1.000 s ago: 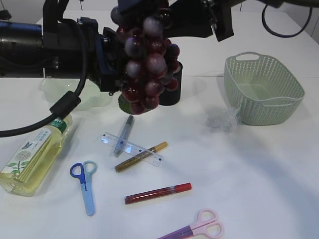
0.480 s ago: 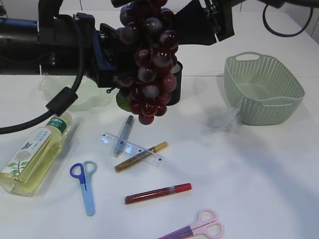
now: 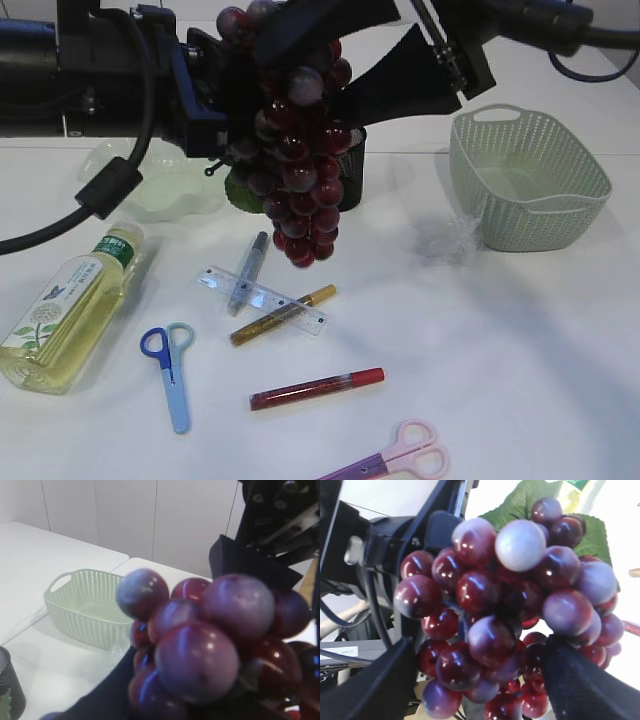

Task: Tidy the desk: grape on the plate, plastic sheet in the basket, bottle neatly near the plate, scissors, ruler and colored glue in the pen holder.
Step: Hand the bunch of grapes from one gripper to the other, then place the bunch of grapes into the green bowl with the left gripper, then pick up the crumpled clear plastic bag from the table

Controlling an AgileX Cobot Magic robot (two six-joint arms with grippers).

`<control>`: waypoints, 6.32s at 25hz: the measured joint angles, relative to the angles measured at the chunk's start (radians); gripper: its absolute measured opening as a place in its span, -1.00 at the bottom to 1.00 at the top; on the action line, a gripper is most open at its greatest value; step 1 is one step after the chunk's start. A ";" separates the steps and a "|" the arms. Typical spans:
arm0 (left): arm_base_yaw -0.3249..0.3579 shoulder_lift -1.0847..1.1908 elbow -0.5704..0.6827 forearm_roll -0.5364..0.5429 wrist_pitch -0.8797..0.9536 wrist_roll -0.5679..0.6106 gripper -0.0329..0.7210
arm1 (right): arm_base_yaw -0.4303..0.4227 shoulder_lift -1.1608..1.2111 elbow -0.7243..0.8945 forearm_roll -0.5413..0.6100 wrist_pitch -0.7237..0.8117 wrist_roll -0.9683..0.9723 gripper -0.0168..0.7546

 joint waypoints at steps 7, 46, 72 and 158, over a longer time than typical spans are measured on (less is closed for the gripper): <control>0.000 0.000 0.000 0.002 -0.087 -0.008 -0.49 | 0.000 0.000 0.000 -0.036 0.000 0.000 0.59; 0.192 0.149 -0.228 -0.061 -0.806 -0.098 -0.50 | 0.000 0.000 0.000 -0.479 0.000 0.036 0.56; 0.295 0.670 -0.595 -0.061 -0.772 -0.099 -0.50 | 0.000 0.000 0.000 -0.492 0.004 0.037 0.22; 0.286 0.207 -0.611 1.413 0.537 -1.763 0.08 | 0.000 -0.160 0.105 -0.635 0.008 0.151 0.14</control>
